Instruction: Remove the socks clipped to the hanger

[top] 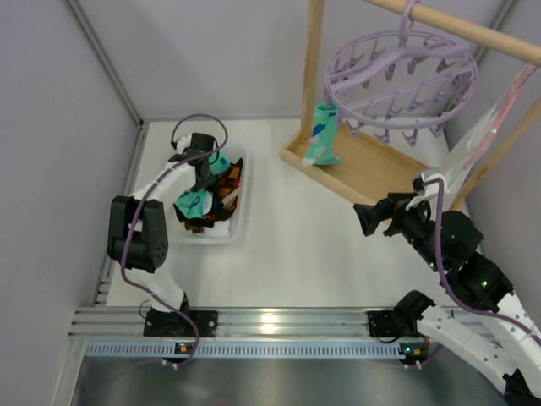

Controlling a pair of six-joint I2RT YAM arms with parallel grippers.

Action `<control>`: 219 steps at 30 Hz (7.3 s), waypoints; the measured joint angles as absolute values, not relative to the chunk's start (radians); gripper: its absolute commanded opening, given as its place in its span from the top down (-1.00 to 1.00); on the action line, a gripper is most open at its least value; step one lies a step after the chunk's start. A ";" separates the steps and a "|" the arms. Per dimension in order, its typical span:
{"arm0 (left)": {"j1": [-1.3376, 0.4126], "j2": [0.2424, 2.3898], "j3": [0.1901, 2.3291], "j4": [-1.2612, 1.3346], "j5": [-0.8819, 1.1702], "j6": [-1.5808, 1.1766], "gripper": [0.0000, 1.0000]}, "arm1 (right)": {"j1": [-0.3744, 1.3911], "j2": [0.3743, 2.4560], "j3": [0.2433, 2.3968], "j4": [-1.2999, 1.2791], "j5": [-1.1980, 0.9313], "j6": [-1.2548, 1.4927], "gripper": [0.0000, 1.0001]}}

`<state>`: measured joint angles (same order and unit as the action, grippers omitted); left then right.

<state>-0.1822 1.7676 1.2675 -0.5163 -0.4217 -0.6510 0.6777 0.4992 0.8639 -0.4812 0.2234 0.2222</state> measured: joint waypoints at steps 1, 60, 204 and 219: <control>-0.182 1.753 1.267 -0.518 -0.415 -0.651 -0.08 | 0.678 0.498 0.864 -0.483 0.224 0.223 -0.99; -0.736 1.706 1.375 0.269 0.026 -0.075 1.00 | 0.678 0.178 0.872 -0.641 0.094 0.265 -0.99; -0.181 1.532 1.079 -0.445 -0.309 -0.647 1.00 | 0.702 0.484 0.859 -0.527 0.262 0.222 -0.99; -0.138 1.582 1.024 -0.348 -0.356 -0.797 0.41 | 0.702 0.438 0.786 -0.509 0.191 0.234 -0.99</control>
<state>-0.1379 1.5818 1.0241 -0.3485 -0.3565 -0.7975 0.7017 0.4377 0.7856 -0.5087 0.1905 0.2337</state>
